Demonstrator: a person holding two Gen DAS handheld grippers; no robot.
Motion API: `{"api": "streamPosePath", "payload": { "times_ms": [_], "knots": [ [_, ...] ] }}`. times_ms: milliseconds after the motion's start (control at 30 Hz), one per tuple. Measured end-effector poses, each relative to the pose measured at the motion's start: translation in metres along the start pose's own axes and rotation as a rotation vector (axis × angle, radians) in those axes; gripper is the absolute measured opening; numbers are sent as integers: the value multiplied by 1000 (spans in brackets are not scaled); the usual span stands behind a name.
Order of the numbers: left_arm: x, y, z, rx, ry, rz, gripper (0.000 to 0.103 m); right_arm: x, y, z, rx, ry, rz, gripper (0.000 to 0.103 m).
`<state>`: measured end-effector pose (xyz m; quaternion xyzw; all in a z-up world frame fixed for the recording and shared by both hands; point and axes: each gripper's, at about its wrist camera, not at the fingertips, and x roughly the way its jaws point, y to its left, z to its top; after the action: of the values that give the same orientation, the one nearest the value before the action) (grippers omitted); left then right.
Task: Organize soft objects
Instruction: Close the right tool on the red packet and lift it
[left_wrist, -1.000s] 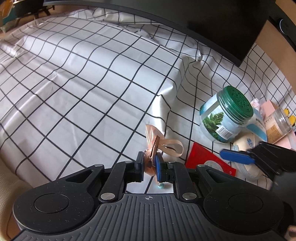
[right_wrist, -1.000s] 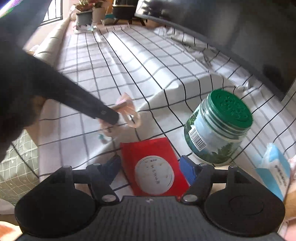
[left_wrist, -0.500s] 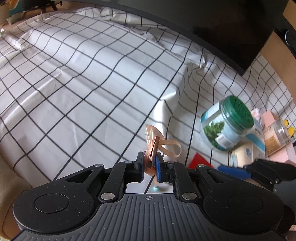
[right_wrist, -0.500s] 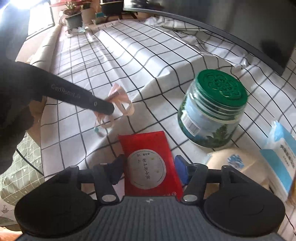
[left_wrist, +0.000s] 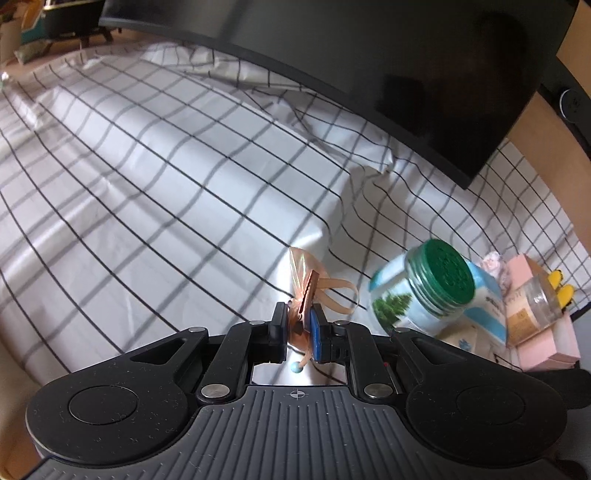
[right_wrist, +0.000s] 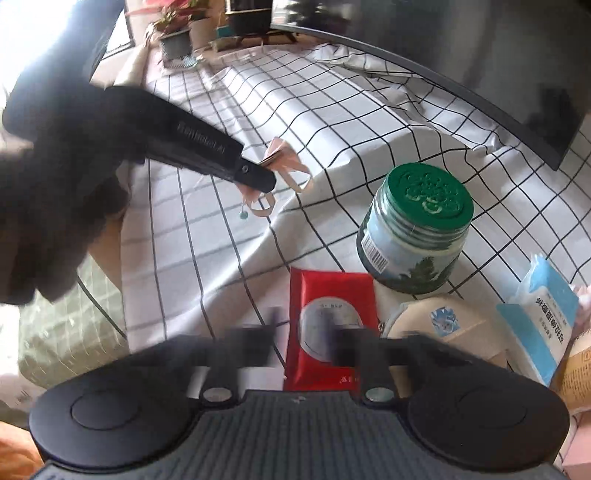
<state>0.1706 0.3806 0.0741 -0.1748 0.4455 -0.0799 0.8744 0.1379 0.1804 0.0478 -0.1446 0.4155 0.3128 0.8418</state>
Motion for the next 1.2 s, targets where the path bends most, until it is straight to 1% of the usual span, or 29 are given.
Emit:
{"api": "streamPosePath", "payload": {
  "times_ms": [33,67,133,167,233,267,300,367,433,467,567,600,633,667,700,767,833,867,933,967,1100,1133,1167,1200],
  "knots": [
    [1,-1,-3,-2,9,-6,15,3,0,-3,4,-14,-6,70],
    [3,-4,-7,-4,24,-15,15,8,-1,-4,10,-15,-12,70],
    [6,-9,-14,-2,51,-39,15,18,-3,-7,21,-16,-51,70],
    [8,-13,-18,0,64,-52,15,22,-3,-9,20,-15,-54,70],
    [11,-18,-23,3,83,-71,15,28,-6,-11,28,-18,-41,75],
    [13,-19,-24,5,88,-75,15,31,-8,-11,41,-16,-25,83],
    [14,-21,-26,8,93,-75,15,32,-8,-10,49,-15,-25,86],
    [16,-22,-27,17,101,-65,15,32,-4,-10,72,-3,-24,86],
    [18,-22,-28,22,109,-54,15,27,5,-11,68,1,28,86],
    [19,-21,-28,22,114,-49,15,24,10,-13,68,-15,7,86],
    [25,-20,-30,26,136,-36,15,20,15,-18,85,-84,-117,86],
    [27,-19,-30,25,143,-37,15,22,11,-18,120,-80,-123,86],
    [29,-19,-31,25,145,-39,15,26,6,-18,166,-57,-100,86],
    [29,-19,-31,29,143,-42,15,28,3,-18,203,-54,-74,89],
    [29,-19,-31,33,144,-44,15,29,4,-17,223,-65,-71,89],
    [30,-18,-30,30,145,-55,15,33,9,-13,231,-69,-84,92],
    [31,-16,-29,17,149,-67,15,43,18,-9,180,-61,-138,94],
    [31,-14,-29,9,151,-74,15,44,20,-9,168,-72,-138,95],
    [31,-12,-29,1,152,-83,15,43,18,-9,166,-57,-127,94],
    [31,-12,-29,-1,151,-86,15,42,18,-8,167,-44,-121,93],
    [31,-9,-30,-18,145,-99,15,35,19,-13,205,-39,-150,86],
    [31,-8,-30,-25,145,-104,15,34,20,-14,217,-39,-160,80],
    [31,-6,-30,-35,144,-108,15,32,20,-13,230,-40,-170,71],
    [30,-6,-31,-44,145,-110,15,31,19,-13,237,-38,-174,69]
  ]
}}
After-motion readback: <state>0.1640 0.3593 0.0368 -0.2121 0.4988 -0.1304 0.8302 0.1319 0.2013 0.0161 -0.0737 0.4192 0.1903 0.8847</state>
